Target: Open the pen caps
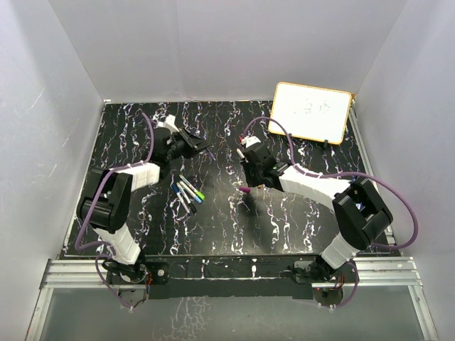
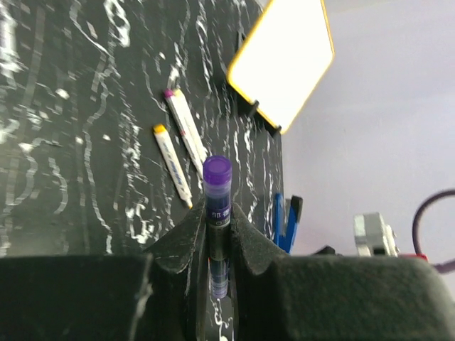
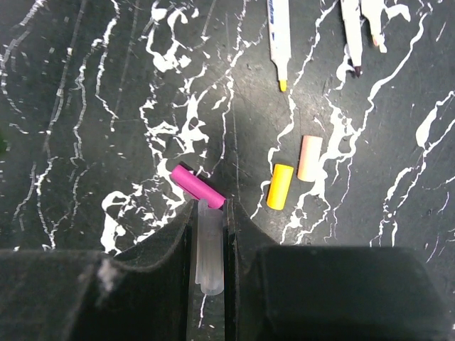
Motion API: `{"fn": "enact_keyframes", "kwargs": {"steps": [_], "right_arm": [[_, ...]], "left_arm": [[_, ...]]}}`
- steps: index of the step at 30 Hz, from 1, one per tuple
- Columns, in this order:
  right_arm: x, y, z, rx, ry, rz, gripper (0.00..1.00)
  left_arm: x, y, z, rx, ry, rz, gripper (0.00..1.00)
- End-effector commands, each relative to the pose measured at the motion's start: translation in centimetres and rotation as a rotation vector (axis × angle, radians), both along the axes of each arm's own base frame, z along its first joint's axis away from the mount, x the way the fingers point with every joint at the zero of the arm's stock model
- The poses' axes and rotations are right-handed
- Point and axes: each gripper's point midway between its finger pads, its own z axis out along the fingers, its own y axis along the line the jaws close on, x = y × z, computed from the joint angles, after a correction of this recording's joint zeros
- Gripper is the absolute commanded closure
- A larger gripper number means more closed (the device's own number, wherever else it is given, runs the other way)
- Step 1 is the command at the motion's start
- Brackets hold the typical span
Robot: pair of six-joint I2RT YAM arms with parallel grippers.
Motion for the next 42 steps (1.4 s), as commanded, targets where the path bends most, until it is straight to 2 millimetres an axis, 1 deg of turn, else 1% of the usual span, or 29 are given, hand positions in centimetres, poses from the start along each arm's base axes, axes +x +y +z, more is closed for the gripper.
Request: {"fn": "enact_keyframes", "kwargs": {"steps": [1,5,8,10,14,17,19,26,31,33,42], "right_arm": [[1.8,-0.2,0.6,0.021,-0.063,-0.043,1.0],[1.7,-0.7,0.1,0.016,-0.05,-0.058,1.0],[1.5,-1.1,-0.4,0.006,-0.037,-0.061,1.0],[1.3,-1.3,-0.8,-0.004,-0.028,-0.06,1.0],[0.9,-1.6,-1.3,-0.01,-0.016,-0.06,1.0],[0.6,-1.9,-1.6,-0.011,-0.009,-0.063,1.0],[0.5,-2.0,-1.6,-0.013,-0.008,-0.066,1.0],[0.4,-2.2,-1.3,-0.009,-0.011,-0.066,1.0],[0.4,-2.4,-1.3,-0.013,-0.012,-0.067,1.0],[0.4,-2.5,-1.4,-0.015,-0.008,-0.067,1.0],[0.5,-2.4,-1.5,-0.009,-0.004,-0.065,1.0]], "left_arm": [[-0.9,-3.1,0.5,-0.044,-0.027,-0.078,1.0],[-1.0,-4.8,-1.8,-0.06,0.013,-0.087,1.0],[-0.8,-5.6,-3.4,-0.099,0.051,-0.078,1.0],[-0.7,-6.1,-4.4,-0.109,0.069,-0.076,1.0],[-0.4,-7.1,-5.5,-0.096,0.087,-0.071,1.0],[0.1,-7.9,-5.7,-0.099,0.093,-0.069,1.0],[0.2,-8.3,-6.4,-0.097,0.107,-0.065,1.0],[0.5,-9.6,-7.7,-0.097,0.133,-0.066,1.0],[0.6,-10.0,-8.6,-0.092,0.156,-0.067,1.0],[0.7,-10.2,-8.7,-0.094,0.157,-0.068,1.0],[0.5,-10.4,-9.5,-0.087,0.178,-0.08,0.86]]}}
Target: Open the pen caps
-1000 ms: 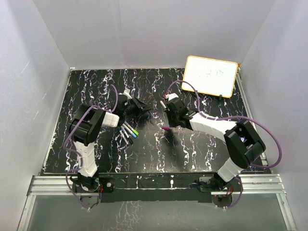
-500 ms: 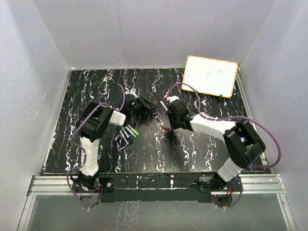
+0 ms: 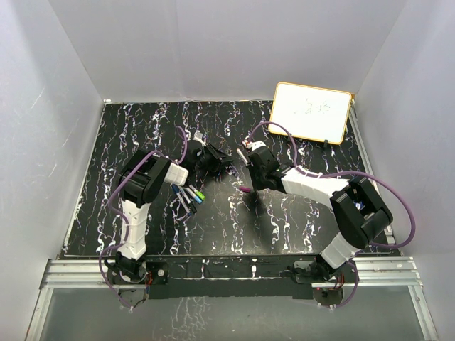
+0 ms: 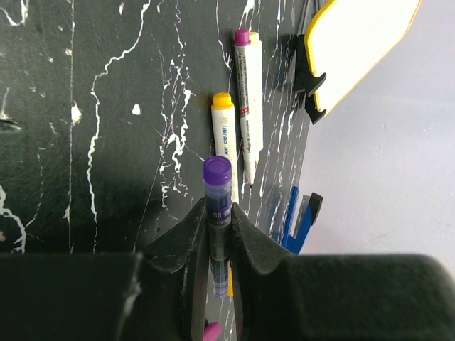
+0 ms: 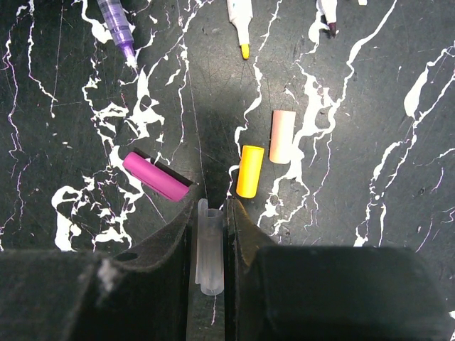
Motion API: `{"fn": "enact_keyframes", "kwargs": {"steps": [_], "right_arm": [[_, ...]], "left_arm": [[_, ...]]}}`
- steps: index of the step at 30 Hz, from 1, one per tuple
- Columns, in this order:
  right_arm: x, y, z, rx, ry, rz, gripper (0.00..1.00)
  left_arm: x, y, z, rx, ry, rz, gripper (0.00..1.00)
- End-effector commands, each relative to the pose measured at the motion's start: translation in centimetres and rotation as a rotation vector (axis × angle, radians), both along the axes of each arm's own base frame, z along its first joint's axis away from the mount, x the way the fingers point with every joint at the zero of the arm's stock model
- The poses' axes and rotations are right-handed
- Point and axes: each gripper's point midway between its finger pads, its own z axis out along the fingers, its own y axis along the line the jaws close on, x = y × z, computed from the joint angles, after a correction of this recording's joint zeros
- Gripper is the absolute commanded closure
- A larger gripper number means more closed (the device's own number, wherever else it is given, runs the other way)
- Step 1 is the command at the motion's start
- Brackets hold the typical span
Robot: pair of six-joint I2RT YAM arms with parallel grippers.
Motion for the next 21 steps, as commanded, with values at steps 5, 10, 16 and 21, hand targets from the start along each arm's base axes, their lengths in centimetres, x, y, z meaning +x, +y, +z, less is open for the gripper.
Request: {"fn": "enact_keyframes", "kwargs": {"steps": [5,10,16,21], "right_arm": [[0.9,0.4,1.4,0.036,-0.052,-0.007,1.0],[0.9,0.3,1.1,0.033,-0.048,-0.008,1.0],[1.0,0.3,0.5,0.027,-0.042,-0.015,1.0],[1.3,0.4,-0.1,0.022,-0.033,-0.019,1.0]], "left_arm": [[0.5,-0.9,0.9,-0.022,-0.022,-0.02,0.77],[0.3,-0.9,1.2,-0.024,-0.024,-0.025,0.73],[0.2,-0.8,3.6,-0.049,-0.065,-0.024,0.71],[0.0,-0.2,8.6,-0.033,-0.165,-0.019,0.7]]}}
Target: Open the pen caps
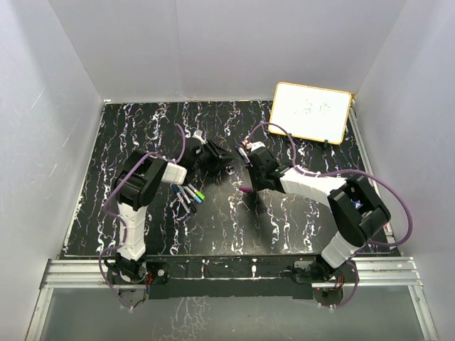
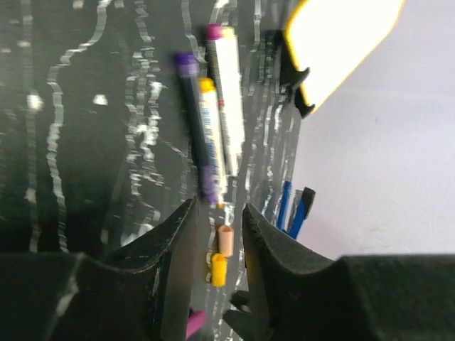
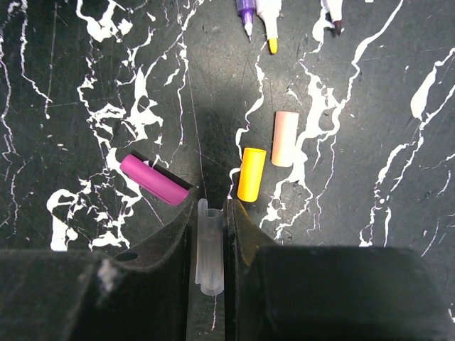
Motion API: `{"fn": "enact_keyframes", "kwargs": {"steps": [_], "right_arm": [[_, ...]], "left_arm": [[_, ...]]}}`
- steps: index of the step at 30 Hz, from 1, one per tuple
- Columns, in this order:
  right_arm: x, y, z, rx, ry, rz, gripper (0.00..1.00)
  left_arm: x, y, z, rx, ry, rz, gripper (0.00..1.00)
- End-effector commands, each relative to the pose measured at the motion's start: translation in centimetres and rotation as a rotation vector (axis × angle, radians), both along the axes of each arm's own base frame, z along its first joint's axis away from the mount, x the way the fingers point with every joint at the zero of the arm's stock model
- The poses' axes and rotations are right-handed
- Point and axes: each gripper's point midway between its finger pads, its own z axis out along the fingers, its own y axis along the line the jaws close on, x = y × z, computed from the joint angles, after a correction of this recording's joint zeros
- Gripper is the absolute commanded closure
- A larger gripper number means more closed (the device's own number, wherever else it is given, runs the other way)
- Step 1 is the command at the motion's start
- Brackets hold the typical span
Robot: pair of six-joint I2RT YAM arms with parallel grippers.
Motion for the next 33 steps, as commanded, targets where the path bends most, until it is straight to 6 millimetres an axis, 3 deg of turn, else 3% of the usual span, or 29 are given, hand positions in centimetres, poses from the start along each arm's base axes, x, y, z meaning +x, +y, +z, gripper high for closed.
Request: {"fn": "enact_keyframes", "kwargs": {"steps": [1,7,14,18,27,31,33], "right_arm": [[1.2,0.5,-0.2,0.022,-0.03,-0.017,1.0],[1.1,0.5,-0.8,0.028,-0.016,-0.019,0.9],[0.9,0.5,-0.8,0.032,-0.012,-0.018,0.83],[0.9,0.4,-0.8,0.029,-0.014,-0.018,0.81],[0.9,0.5,-0.2,0.035,-0.019,-0.013,0.76],[1.3,1.0,1.4,0.063,-0.047,0.001,0.74],[1.4,1.8,2.6,0.091,-0.069,0.034,0.73]], "left_arm": [[0.0,0.1,8.6,-0.014,-0.188,-0.009,0.69],[-1.4,2.2,13.5,0.057,-0.296,0.027,0.66],[-2.8,4.6,16.7,0.115,-0.357,0.07,0.54],[-3.4,5.9,17.0,0.139,-0.357,0.094,0.42],[-4.2,8.0,17.6,0.184,-0.366,0.129,0.37],[-4.4,9.2,17.0,0.216,-0.354,0.15,0.33],[-4.7,10.2,17.3,0.224,-0.359,0.172,0.25]]}}
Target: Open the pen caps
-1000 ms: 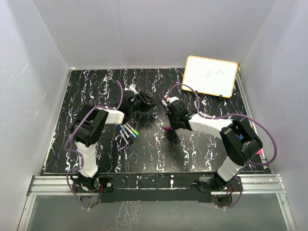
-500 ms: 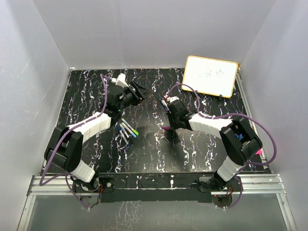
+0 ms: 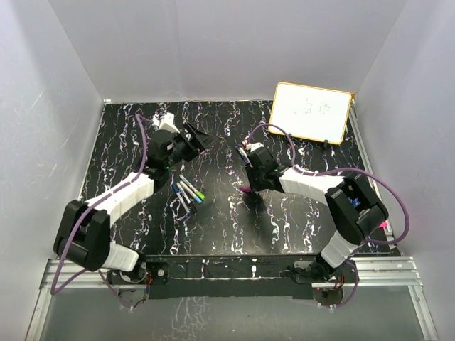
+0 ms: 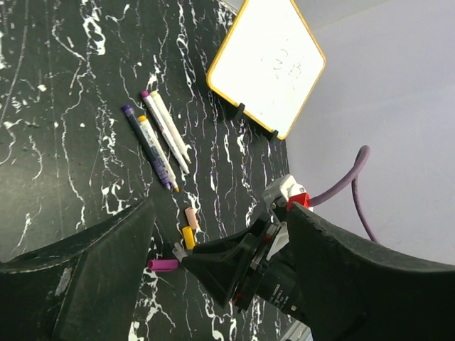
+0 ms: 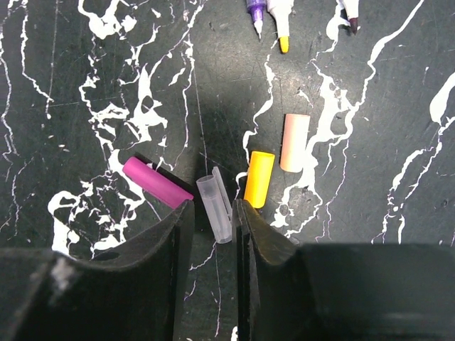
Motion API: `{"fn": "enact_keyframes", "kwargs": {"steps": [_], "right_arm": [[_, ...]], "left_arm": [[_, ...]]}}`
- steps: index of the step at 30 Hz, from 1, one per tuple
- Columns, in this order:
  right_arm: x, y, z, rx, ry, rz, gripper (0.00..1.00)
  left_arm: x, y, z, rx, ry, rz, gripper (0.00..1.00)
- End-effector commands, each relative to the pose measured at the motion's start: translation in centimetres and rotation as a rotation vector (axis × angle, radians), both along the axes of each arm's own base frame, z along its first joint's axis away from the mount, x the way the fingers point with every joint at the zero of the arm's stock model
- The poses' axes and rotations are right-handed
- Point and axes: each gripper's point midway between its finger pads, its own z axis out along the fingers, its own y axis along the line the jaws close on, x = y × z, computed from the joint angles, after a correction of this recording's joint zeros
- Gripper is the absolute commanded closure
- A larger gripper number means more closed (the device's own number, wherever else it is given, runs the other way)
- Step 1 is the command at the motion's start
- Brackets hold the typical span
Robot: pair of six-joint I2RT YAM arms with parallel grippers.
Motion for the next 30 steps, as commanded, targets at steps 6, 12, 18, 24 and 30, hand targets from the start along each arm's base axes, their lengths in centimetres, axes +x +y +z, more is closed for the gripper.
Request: {"fn": "enact_keyframes", "kwargs": {"steps": [6,12,18,24,30], "right_arm": [[1.0,6.1,7.4,0.16,-0.187,0.175,0.56],[0.1,10.9,7.1,0.162,-0.178,0.303,0.49],[-0.2,14.8,6.1,0.124,-0.185,0.363,0.5],[0.0,17.3,5.0,0.1,-0.18,0.398,0.51],[-0.2,19.0,3.9,0.09,-0.16,0.434,0.53]], "left_arm": [[-1.3,5.6,-0.3,0.019,0.003,0.127,0.01],[-2.0,9.0,-0.6,0.045,0.016,0.226,0.01],[-3.0,12.3,-0.2,0.073,0.007,0.356,0.01],[-3.7,14.1,-0.4,0.067,0.022,0.413,0.02],[-3.9,14.9,-0.3,0.064,0.024,0.431,0.02]]}}
